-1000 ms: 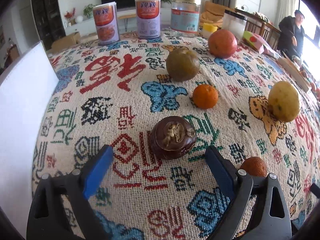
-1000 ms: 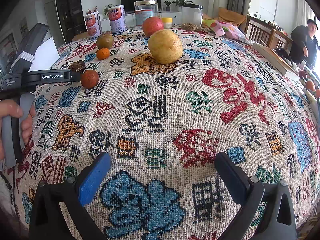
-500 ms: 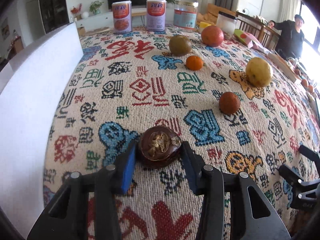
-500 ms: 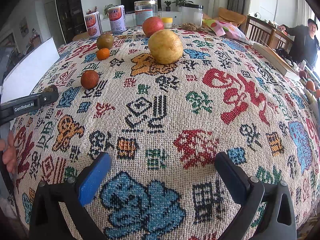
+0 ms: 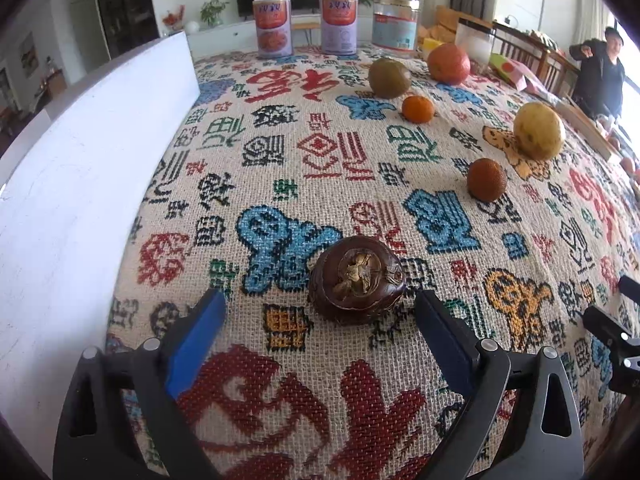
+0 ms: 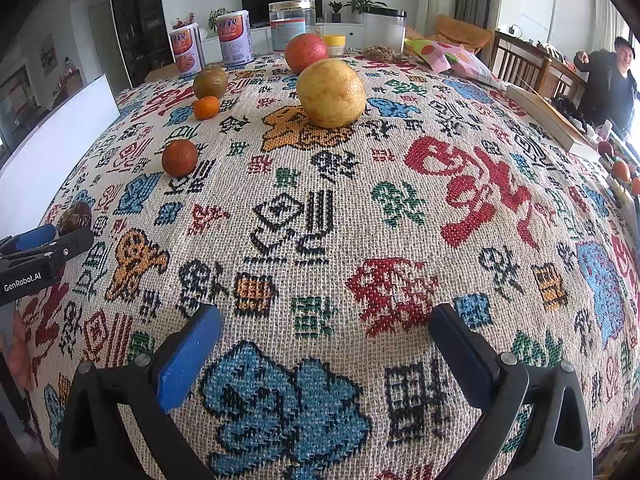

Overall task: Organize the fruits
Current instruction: 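Lower the left tool onto the dark brown round fruit and grasp it, then hold the dark brown fruit in the left tool while right tool grasps the small brown-orange fruit, then carry both fruits over the white box and open both tools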

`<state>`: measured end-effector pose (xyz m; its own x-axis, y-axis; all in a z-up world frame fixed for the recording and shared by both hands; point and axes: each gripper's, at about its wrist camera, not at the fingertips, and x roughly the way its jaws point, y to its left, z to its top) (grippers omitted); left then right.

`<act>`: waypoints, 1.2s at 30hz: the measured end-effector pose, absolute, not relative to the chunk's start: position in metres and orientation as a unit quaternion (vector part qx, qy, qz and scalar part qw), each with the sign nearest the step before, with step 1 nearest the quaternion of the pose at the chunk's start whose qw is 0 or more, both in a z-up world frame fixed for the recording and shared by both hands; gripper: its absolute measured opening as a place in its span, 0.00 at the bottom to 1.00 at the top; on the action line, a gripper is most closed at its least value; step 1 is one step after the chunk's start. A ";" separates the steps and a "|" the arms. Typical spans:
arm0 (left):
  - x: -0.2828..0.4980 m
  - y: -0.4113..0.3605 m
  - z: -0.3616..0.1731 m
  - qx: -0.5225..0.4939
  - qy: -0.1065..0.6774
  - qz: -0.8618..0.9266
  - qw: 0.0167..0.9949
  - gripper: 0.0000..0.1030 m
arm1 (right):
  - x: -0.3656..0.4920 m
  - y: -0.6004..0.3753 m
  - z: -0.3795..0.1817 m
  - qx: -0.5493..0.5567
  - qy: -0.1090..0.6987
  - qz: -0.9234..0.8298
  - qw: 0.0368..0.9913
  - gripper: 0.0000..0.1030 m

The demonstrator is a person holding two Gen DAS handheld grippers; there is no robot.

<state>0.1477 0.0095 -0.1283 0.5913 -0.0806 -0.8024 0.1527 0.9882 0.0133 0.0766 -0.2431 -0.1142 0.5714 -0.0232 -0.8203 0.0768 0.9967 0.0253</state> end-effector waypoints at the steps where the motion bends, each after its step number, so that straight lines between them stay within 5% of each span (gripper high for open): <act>1: 0.147 0.011 -0.128 0.038 0.447 -0.067 0.891 0.94 | 0.077 -0.243 -0.114 0.029 0.462 -0.028 0.886 1.00; 10: 0.147 0.013 -0.128 0.032 0.446 -0.070 0.892 0.94 | 0.112 -0.209 -0.099 0.039 0.454 0.057 0.888 0.97; 15: 0.152 0.027 -0.122 -0.023 0.450 -0.100 0.887 0.92 | 0.171 -0.152 -0.096 -0.032 0.438 0.123 0.890 0.75; 17: 0.155 0.028 -0.120 -0.038 0.446 -0.108 0.888 0.91 | 0.190 -0.139 -0.102 -0.050 0.446 0.129 0.884 0.55; 18: 0.156 0.025 -0.119 -0.037 0.442 -0.111 0.889 0.83 | 0.196 -0.136 -0.106 -0.056 0.454 0.131 0.880 0.47; 19: 0.156 0.022 -0.118 -0.030 0.439 -0.116 0.890 0.60 | 0.199 -0.137 -0.106 -0.051 0.449 0.134 0.882 0.38; 20: 0.157 0.017 -0.119 -0.021 0.439 -0.126 0.889 0.48 | 0.200 -0.139 -0.104 -0.046 0.453 0.128 0.881 0.29; 25: 0.143 0.019 -0.113 -0.051 0.450 -0.127 0.883 0.43 | 0.172 -0.165 -0.090 0.028 0.467 0.131 0.874 0.29; 30: 0.086 0.063 -0.051 -0.150 0.449 -0.185 0.862 0.43 | 0.133 -0.163 -0.077 0.059 0.509 0.166 0.842 0.29; 36: 0.056 0.182 0.023 -0.231 0.390 -0.088 0.887 0.43 | 0.113 -0.061 0.009 0.030 0.459 0.308 0.833 0.29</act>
<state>0.0565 0.1822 0.0233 0.6810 -0.3359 -0.6507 -0.0237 0.8780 -0.4781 0.1130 -0.0610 0.0091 0.3900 0.5404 -0.7456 -0.4847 0.8089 0.3327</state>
